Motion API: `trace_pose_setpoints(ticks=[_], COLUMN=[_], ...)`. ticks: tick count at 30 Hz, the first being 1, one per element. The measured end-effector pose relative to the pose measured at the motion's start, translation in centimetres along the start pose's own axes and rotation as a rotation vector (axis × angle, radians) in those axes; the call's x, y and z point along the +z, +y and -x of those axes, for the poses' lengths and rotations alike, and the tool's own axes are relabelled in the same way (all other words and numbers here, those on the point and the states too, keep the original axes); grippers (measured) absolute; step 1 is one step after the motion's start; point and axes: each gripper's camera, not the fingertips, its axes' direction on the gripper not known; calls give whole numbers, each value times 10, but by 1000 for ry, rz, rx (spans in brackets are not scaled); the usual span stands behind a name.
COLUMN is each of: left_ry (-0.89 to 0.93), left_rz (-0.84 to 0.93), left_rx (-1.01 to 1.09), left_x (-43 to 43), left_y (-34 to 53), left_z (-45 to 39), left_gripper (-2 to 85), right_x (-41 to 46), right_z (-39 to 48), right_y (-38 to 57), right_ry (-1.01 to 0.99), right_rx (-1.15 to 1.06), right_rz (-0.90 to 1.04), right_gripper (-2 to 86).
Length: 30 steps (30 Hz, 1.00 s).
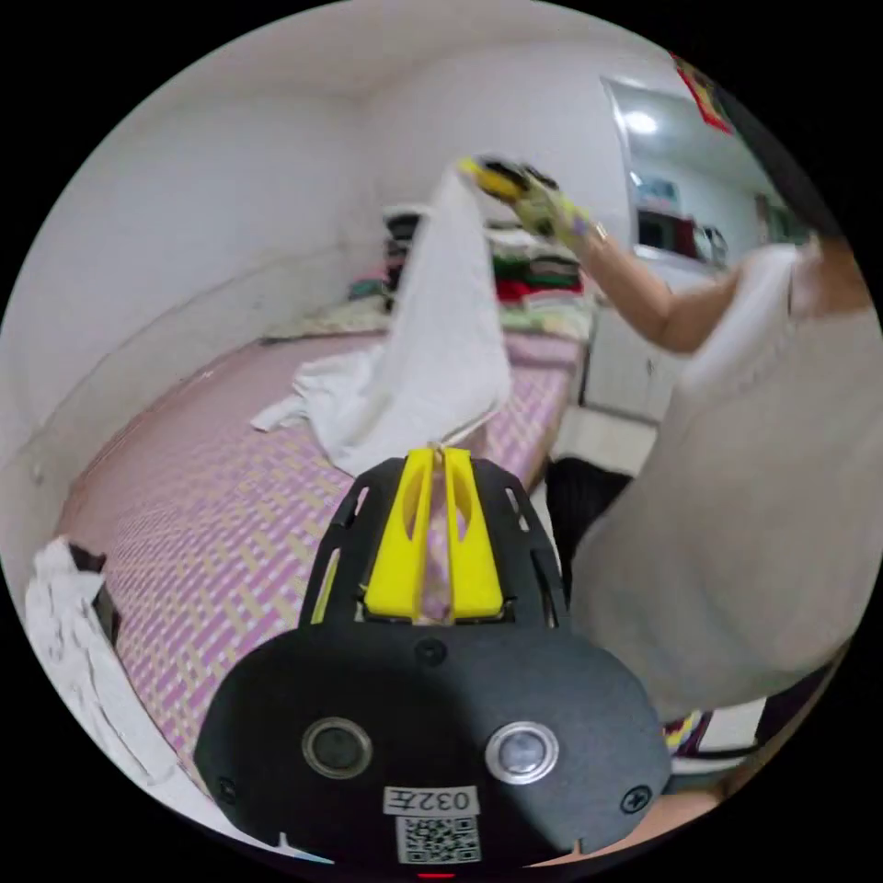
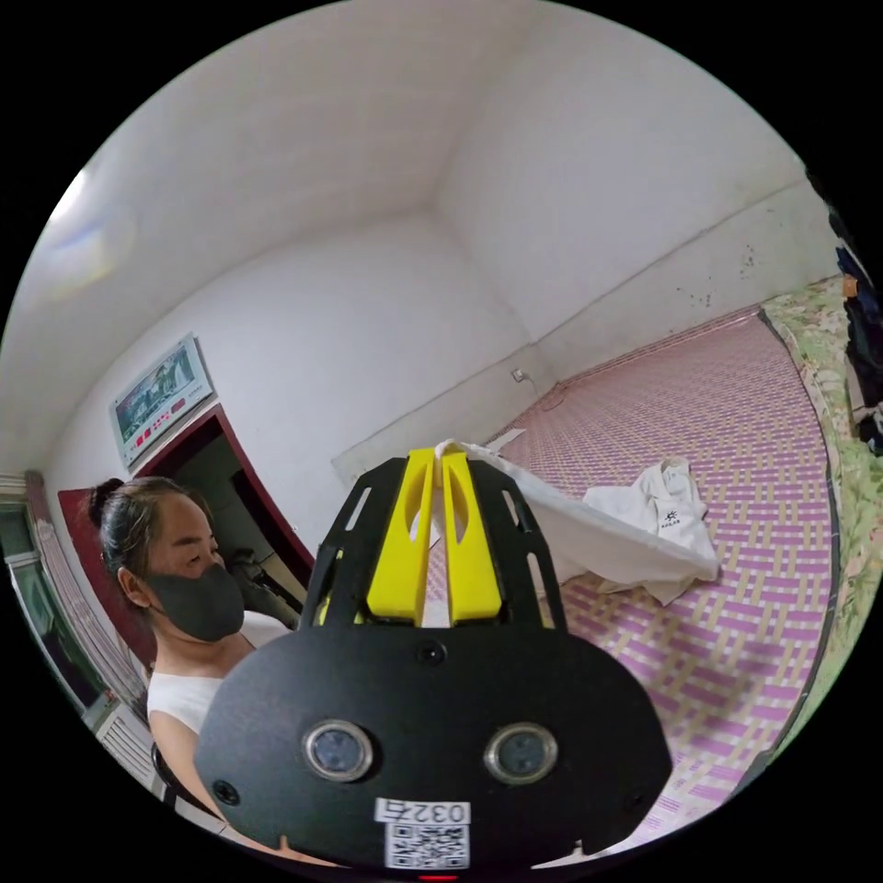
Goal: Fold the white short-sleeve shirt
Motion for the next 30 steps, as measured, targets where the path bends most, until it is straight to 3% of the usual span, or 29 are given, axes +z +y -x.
trace_pose_setpoints(ticks=[4,8,13,19,28,30], left_ry=[-98,-188,-274,-272,-364,-273], left_rz=[-423,-791,-931,-853,-331,-349], left_rx=[-214,-210,-136,-227,-632,-757], left_x=[-124,-242,-326,-337,-164,-143], left_y=[-15,-39,-85,-135,-127,-115], left_z=[56,62,58,116,309,343], left_gripper=[-4,-6,-7,-7,-7,-7], right_x=[-23,-54,-68,-38,90,111], right_z=[54,140,232,250,27,1], right_y=[-3,-13,-27,-58,-122,-138], right_ry=[11,45,126,231,334,357], right_rx=[-124,-344,-549,-567,-133,-82], right_rz=[-81,-187,-219,-192,30,49], right_gripper=[-10,-10,-10,-10,-10,-10])
